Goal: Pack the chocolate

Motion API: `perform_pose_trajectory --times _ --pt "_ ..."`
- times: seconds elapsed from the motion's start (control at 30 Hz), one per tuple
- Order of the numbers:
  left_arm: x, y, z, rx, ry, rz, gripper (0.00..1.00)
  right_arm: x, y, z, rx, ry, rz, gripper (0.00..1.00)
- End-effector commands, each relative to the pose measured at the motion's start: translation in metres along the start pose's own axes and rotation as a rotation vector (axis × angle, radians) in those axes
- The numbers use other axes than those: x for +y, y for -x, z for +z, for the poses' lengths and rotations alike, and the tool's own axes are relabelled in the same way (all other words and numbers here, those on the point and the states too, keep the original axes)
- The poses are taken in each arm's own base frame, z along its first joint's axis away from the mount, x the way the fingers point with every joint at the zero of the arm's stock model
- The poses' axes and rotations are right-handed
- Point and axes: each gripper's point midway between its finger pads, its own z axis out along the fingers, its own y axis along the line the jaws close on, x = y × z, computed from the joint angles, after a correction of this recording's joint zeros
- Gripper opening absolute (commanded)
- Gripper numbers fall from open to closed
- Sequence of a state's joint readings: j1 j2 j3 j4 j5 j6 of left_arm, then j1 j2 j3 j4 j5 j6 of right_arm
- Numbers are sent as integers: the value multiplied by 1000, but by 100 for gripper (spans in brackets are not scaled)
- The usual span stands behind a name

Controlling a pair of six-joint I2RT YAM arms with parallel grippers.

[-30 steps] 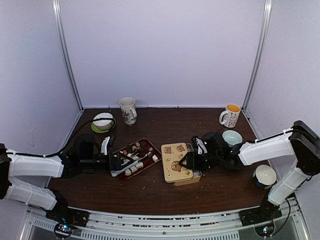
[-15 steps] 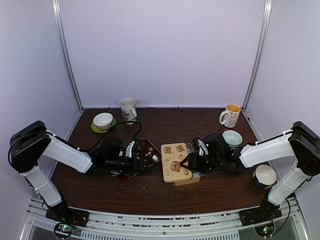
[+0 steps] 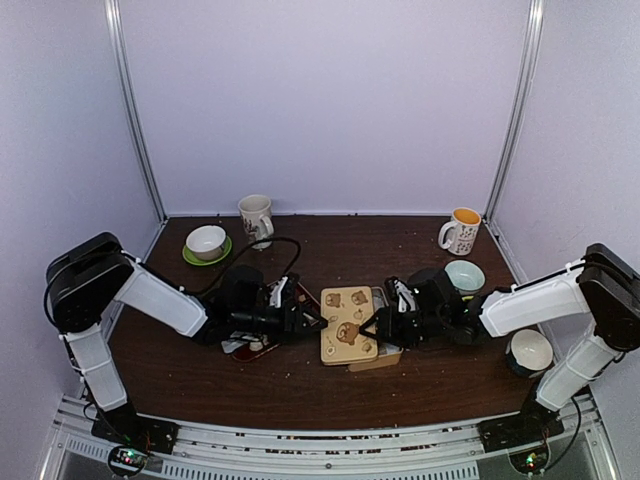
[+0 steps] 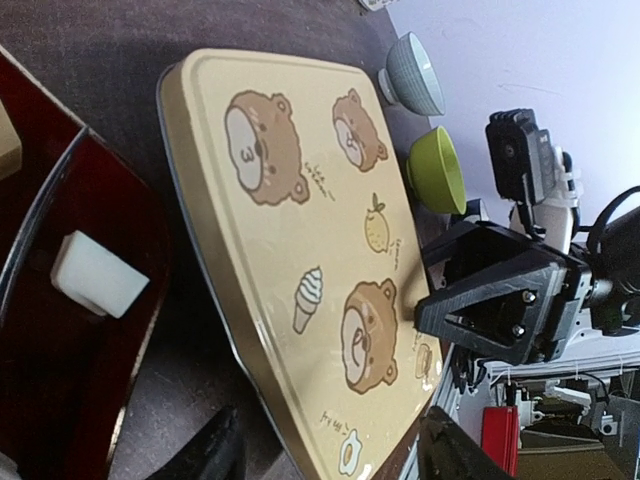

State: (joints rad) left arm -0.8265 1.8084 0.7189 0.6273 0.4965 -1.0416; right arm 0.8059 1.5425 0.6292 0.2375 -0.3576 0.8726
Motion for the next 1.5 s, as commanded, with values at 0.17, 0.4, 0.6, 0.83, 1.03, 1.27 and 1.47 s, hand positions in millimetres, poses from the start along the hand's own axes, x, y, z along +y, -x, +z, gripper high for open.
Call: perform_pose_trajectory --times 0.17,0.4,0.6,0.83,1.03,1.27,1.47 --pt "-2 -3 18 56 -28 -25 58 16 5 -4 -10 100 35 39" --pt "-2 -4 22 62 -46 -30 47 34 9 -5 -20 239 77 30" --pt "2 -4 24 64 -32 -34 47 53 10 -12 -18 332 51 21" --pt "-4 6 12 -12 -29 7 44 74 15 -20 -14 413 19 8" --pt "-13 19 -14 -105 25 97 44 94 21 -32 -36 492 -34 6" --pt "-28 36 -48 -200 111 237 43 123 35 -59 -80 555 -76 5" --pt "-39 41 -59 -214 131 293 44 106 48 -79 -116 272 -232 0"
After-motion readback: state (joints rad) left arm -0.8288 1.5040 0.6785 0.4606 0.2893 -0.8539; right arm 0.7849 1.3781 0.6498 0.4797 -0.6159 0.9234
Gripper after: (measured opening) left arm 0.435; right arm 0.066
